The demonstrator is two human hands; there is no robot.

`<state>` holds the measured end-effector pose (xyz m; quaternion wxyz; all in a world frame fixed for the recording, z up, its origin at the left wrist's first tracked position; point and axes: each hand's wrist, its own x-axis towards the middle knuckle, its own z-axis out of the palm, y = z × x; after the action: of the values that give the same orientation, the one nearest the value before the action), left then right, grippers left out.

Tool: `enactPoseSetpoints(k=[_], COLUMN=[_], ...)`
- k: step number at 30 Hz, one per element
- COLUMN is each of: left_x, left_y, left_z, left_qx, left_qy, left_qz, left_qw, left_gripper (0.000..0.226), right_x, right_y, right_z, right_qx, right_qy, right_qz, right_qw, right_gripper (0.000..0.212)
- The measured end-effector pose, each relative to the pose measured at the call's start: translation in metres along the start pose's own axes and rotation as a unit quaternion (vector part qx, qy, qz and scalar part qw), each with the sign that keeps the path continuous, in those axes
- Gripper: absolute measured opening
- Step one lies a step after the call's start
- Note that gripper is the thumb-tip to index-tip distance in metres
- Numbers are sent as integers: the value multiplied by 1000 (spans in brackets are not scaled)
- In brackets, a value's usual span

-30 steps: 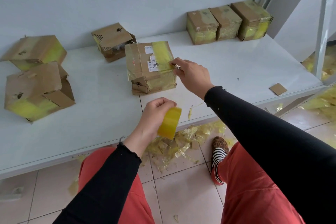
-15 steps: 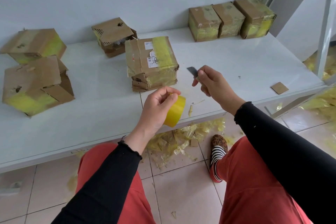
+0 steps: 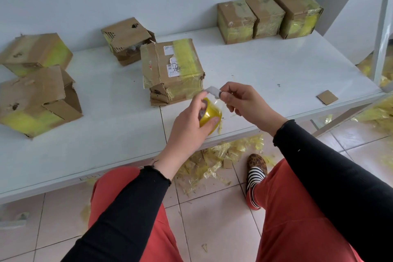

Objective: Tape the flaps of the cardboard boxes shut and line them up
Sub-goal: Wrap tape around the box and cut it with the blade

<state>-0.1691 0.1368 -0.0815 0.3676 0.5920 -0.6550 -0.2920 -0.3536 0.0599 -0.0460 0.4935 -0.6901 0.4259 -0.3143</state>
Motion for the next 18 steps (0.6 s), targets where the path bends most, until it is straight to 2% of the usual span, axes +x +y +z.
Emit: enactPoseSetpoints(k=[2,4,7,9,10,12,14,15,18], left_x=[2,4,2,3,4,7,13,18,39], left_y=[2,6,7,4,3,5,7,8,6], left_z=[8,21,40,46,44,36,19,8,-31], left_qx=[68,129,248,252,237,192,154,141,134], left_qy=[10,-6,-103,-158,-160,-118,-38,11,148], left_qz=[56,109,154,164,167,166,159,152,116], left_qw=[996,986,951,940,944,960,975,978,973], left_gripper=[69,68,68,72,73,69,60,55,42], right_x=[5,12,20,21,20,19,22,25,39], right_y=[11,25,41,52,55,57,52,44,14], right_z=[-8,-23,-50,-63,-66,-67,-60,-54,-23], right_qx=[10,23,24,8,-15,-137,-313,-361,-358], right_qy=[43,99,166,203,216,224,227,231,224], right_qz=[31,77,131,154,162,179,148,103,-50], right_qw=[999,992,977,967,963,948,910,898,905], right_gripper=[23,26,24,15,11,4,19,24,24])
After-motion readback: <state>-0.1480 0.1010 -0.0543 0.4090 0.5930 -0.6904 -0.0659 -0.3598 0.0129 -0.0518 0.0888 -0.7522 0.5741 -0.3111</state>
